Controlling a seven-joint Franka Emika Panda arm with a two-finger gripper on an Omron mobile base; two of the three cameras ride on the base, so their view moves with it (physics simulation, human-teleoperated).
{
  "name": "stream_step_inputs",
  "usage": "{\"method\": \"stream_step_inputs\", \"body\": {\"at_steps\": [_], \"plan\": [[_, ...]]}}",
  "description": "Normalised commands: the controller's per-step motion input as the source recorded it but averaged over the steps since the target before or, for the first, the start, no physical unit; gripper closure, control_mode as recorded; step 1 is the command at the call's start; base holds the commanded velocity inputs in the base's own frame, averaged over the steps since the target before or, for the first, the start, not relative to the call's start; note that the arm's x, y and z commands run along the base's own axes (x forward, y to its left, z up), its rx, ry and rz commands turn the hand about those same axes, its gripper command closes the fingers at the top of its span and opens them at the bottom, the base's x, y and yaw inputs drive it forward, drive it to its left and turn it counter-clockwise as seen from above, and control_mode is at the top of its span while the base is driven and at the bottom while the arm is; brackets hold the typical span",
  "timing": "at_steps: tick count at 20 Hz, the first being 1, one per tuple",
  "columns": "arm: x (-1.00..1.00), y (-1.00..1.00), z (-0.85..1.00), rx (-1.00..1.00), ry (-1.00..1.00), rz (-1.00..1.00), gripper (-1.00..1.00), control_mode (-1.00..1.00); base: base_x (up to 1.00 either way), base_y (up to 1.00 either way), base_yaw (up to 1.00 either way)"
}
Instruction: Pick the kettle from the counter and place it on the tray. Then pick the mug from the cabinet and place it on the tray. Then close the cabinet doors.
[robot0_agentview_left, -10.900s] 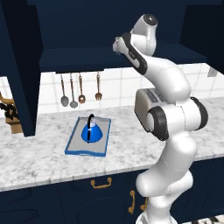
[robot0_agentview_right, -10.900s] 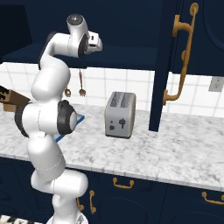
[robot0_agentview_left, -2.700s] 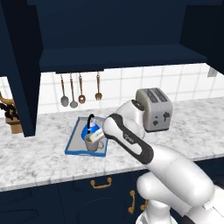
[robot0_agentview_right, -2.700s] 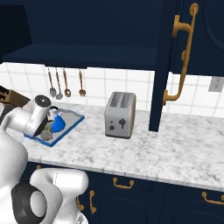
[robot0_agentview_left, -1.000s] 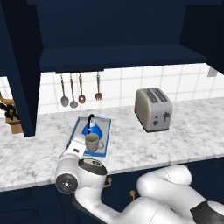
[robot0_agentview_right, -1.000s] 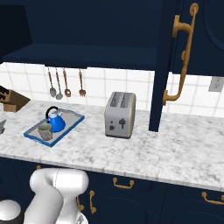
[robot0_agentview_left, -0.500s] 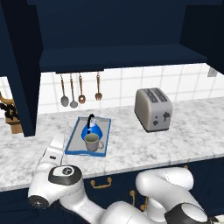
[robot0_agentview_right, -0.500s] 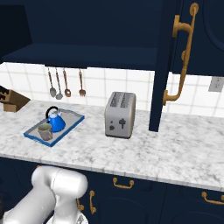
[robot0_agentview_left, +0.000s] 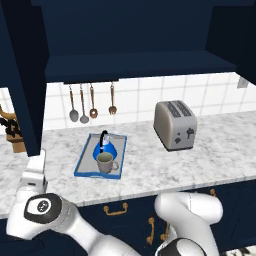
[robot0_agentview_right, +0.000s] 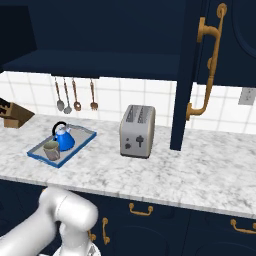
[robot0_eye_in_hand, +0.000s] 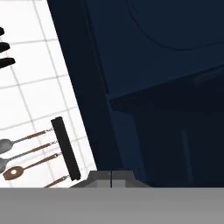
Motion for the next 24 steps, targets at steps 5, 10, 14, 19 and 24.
{"method": "stream_step_inputs", "body": {"at_steps": [5,10,14,19,24], "plan": [[0.00,0.37,0.03,-0.16,-0.34,-0.12,1.00,-1.00,0.00,0.00,0.00],[-0.03,0.39,0.45,-0.06,-0.12,-0.10,1.00,-1.00,0.00,0.00,0.00],[0.00,0.15,0.00,-0.05,0.03,-0.01,1.00,-1.00,0.00,0.00,0.00],[0.00,0.16,0.03,0.00,-0.03,0.00,1.00,-1.00,0.00,0.00,0.00],[0.11,0.33,0.18,-0.01,-0.11,0.01,1.00,-1.00,0.00,0.00,0.00]]}}
